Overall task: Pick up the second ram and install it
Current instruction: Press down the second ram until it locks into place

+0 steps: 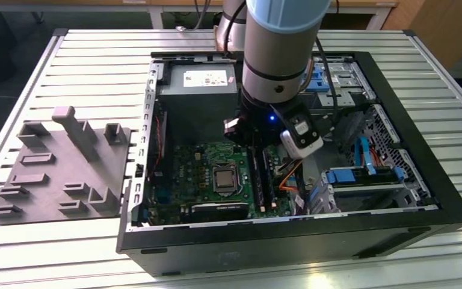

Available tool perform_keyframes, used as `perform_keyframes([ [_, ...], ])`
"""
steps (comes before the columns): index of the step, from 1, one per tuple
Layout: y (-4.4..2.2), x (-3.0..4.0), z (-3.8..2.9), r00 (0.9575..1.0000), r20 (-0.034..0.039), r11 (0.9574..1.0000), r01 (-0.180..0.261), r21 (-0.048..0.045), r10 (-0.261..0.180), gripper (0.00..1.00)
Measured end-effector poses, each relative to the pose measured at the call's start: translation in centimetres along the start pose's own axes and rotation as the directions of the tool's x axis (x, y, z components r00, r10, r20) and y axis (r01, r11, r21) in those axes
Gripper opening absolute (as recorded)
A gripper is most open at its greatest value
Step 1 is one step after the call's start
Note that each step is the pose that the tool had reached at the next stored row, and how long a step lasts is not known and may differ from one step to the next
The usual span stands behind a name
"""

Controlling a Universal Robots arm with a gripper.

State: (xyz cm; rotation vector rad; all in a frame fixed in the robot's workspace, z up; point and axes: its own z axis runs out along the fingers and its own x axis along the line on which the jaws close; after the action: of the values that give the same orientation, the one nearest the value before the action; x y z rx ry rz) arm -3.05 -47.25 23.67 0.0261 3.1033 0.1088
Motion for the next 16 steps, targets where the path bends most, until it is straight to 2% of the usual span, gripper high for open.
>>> perform_keyframes([
  [10,0.32,0.01,0.02,1.0000,0.0000,1.0000,0.000,0.0000,0.000,0.11],
  [16,0.76,0.01,0.06,1.0000,0.0000,1.0000,0.000,-0.0001,0.000,0.11],
])
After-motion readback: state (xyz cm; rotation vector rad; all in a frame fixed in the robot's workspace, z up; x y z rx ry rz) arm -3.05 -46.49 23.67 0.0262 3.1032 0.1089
